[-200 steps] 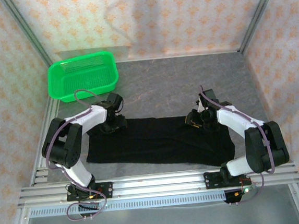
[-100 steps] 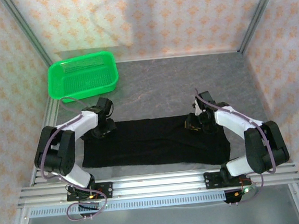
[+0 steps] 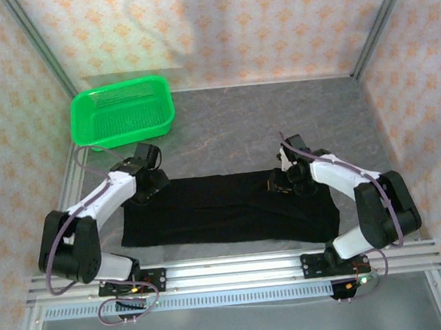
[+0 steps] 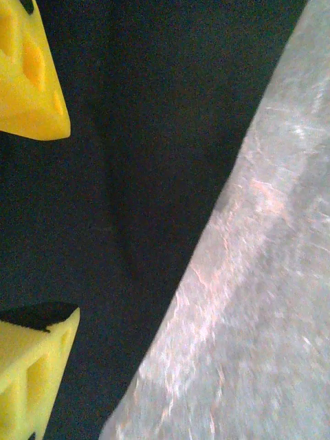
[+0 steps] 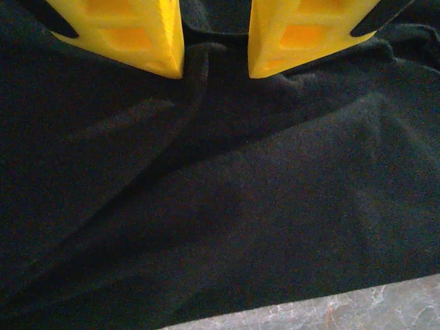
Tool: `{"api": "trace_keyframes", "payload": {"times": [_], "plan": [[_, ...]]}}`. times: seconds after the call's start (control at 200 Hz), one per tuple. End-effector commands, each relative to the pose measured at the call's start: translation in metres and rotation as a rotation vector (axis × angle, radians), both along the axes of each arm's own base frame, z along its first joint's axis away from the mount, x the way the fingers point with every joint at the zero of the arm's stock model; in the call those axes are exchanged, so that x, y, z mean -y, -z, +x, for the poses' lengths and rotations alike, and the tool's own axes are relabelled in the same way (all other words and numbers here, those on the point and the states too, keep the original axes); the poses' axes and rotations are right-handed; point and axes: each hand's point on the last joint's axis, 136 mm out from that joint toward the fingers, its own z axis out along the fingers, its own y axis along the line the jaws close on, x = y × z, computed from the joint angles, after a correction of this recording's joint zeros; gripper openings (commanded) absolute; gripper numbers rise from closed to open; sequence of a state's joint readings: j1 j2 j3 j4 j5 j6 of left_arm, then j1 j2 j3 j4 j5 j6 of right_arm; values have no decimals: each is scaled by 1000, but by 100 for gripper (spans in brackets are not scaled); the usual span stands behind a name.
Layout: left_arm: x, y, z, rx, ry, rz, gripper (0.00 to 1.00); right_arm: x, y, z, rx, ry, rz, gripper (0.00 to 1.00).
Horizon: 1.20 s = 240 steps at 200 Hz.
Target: Fold and stack the t-shirts
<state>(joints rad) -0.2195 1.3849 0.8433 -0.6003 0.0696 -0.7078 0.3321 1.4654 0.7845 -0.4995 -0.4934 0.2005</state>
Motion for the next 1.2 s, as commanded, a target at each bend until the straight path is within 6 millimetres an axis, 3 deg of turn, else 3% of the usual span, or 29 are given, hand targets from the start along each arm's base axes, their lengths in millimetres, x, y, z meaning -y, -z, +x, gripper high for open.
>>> {"api": "trace_keyframes", "payload": {"times": [0.0, 0.24, 0.656, 0.806, 1.031, 1.196], "plan": [[-14, -32, 6, 74, -35, 33, 67, -4, -4, 10, 38, -34, -20, 29], [-23, -57, 6, 119, -23, 59, 67, -6, -7, 8, 44, -48, -16, 16], [-29, -51, -2, 103, -20, 70, 67, -18, -28, -8, 59, -78, 96, 0], [-32, -47, -5, 91, -19, 77, 67, -17, -36, -17, 74, -70, 115, 0], [-31, -38, -7, 69, -12, 70, 67, -11, -31, -27, 42, -38, 100, 0], [-28, -31, -7, 54, -5, 61, 67, -3, -22, -33, 2, -7, 57, 12]]}}
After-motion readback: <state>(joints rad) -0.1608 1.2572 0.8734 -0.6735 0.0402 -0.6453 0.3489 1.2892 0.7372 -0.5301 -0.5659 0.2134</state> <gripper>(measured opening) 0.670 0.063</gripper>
